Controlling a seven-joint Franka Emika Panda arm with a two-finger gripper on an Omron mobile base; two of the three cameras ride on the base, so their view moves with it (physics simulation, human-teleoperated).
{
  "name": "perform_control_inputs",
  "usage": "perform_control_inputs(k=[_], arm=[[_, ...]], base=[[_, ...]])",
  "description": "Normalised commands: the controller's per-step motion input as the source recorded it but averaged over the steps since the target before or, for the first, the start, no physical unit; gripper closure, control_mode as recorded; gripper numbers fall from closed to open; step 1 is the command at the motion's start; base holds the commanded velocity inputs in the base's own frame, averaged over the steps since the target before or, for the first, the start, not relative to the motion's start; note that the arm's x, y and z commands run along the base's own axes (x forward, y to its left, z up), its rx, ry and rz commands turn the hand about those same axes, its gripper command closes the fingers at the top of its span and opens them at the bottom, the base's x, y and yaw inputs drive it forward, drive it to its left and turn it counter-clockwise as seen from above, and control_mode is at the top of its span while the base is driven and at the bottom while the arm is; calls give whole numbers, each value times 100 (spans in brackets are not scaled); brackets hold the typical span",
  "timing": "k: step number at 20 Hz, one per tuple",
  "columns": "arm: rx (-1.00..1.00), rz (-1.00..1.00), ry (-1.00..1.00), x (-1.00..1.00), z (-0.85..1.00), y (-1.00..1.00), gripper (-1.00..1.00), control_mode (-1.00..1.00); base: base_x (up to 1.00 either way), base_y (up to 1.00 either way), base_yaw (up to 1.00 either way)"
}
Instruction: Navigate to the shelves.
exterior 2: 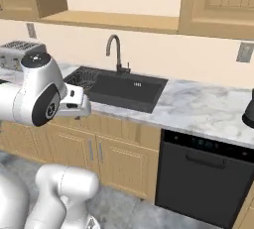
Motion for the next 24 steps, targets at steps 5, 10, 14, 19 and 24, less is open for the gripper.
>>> perform_control_inputs(k=[5,10,14,19,24], arm=[[0,0,0,0,0,0,-100,100],[0,0,0,0,0,0,-100,100],[0,0,0,0,0,0,-100,100],[0,0,0,0,0,0,-100,100],[0,0,0,0,0,0,-100,100]], base=[[100,96,-57],[100,96,-26],[80,21,-6],[53,9,0],[50,-2,2]])
